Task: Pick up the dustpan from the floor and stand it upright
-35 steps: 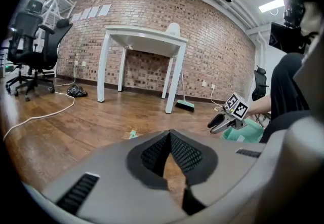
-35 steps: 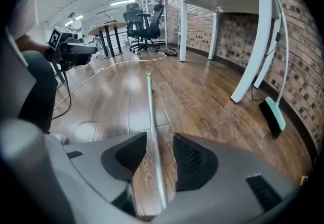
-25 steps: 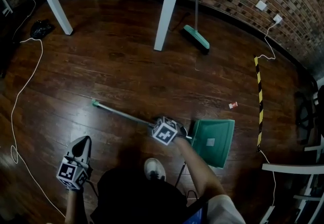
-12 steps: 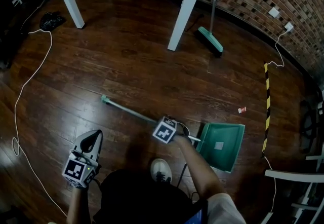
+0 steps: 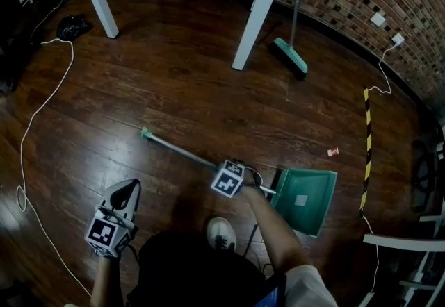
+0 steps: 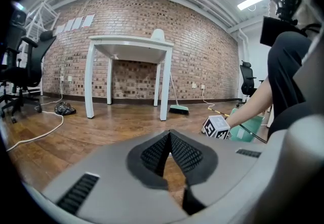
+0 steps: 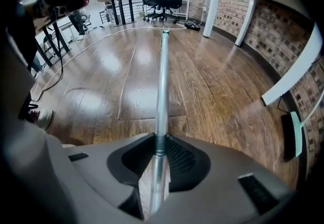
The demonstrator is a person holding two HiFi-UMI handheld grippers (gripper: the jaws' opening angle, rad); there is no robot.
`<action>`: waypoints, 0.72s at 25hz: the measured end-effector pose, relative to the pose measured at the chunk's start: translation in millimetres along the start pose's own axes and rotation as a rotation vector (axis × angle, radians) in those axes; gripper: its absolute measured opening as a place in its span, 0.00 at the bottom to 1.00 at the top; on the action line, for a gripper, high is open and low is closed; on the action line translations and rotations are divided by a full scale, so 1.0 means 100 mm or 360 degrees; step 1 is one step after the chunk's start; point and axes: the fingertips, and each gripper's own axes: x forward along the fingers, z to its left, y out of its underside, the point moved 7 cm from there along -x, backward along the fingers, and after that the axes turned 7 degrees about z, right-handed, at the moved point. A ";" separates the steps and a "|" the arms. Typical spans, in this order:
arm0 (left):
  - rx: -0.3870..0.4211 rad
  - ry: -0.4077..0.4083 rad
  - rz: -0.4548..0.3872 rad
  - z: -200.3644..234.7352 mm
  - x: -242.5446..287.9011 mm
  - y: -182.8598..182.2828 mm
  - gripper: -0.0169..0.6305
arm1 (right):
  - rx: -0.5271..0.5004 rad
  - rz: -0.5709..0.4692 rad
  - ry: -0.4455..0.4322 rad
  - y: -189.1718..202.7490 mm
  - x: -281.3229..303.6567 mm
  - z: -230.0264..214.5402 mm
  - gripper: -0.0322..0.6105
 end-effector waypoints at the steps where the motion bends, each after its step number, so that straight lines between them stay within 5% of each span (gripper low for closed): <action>1: -0.0004 -0.0002 -0.0002 0.01 -0.01 -0.01 0.04 | 0.0006 -0.0010 0.0006 0.00 -0.02 -0.01 0.17; 18: 0.0128 0.0097 -0.0156 -0.10 0.11 -0.52 0.04 | 0.0390 -0.0484 0.0534 0.22 -1.54 -0.58 0.17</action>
